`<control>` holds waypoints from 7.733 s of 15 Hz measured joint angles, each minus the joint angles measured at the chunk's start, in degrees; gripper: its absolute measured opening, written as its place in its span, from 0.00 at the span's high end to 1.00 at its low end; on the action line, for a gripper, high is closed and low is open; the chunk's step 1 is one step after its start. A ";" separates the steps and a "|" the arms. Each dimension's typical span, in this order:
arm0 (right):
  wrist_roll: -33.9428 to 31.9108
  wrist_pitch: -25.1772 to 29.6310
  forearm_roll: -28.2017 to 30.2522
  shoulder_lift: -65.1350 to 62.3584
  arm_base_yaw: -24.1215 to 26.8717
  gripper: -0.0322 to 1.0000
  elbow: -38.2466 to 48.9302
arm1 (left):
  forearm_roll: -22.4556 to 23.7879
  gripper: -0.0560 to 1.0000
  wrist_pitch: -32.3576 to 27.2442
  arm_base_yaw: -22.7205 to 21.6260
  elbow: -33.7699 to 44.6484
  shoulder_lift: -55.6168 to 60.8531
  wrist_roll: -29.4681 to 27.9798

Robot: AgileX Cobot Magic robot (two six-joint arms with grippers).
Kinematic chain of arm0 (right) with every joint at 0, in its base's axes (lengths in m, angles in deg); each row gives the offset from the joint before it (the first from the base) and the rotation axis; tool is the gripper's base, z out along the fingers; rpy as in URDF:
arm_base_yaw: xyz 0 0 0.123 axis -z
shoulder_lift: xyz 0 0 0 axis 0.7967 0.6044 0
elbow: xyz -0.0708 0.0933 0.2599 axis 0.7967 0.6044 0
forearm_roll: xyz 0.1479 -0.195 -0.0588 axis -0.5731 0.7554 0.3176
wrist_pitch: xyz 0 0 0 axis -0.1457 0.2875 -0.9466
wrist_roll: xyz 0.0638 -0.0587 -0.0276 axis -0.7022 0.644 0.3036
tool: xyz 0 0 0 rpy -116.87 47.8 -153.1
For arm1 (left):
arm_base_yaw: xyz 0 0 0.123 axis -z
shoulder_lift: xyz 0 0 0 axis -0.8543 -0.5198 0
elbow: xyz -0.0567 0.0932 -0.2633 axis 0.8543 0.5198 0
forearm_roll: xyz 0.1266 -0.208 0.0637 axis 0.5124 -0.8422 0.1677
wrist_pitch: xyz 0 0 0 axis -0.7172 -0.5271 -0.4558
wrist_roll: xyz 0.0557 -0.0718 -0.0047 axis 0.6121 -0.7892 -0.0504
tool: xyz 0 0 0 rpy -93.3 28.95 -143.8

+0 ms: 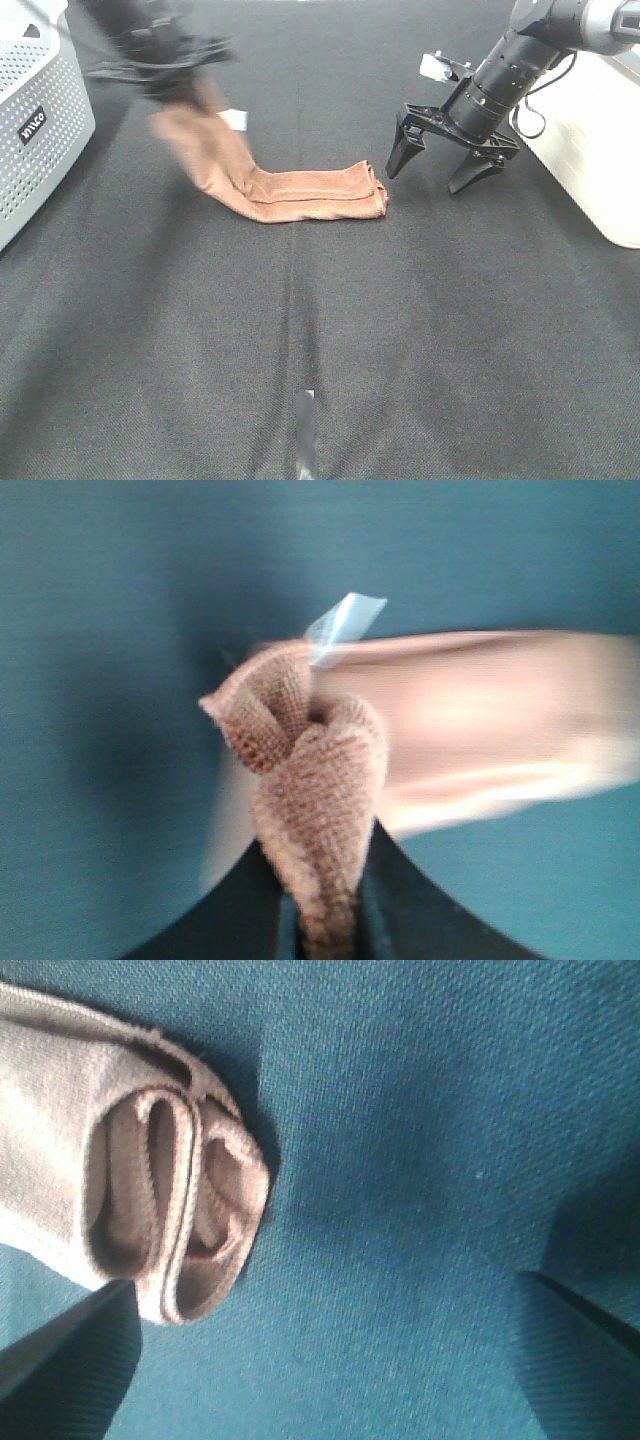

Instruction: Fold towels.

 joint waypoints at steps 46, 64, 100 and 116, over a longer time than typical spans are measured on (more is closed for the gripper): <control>13.46 -0.06 -18.05 -3.61 -0.52 0.08 -0.11 | 0.57 0.23 4.01 -3.95 -7.05 -0.86 -4.13; 3.21 5.04 3.09 -51.45 -0.52 0.08 36.90 | 21.31 0.23 -11.57 1.66 35.07 47.50 -1.89; -5.96 -2.69 21.89 -140.32 -0.52 0.08 90.01 | 13.46 0.23 -2.58 1.32 94.19 129.37 11.63; -5.96 -2.75 21.66 -141.12 7.22 0.08 90.07 | 13.29 0.23 -2.41 -16.56 94.19 134.07 11.63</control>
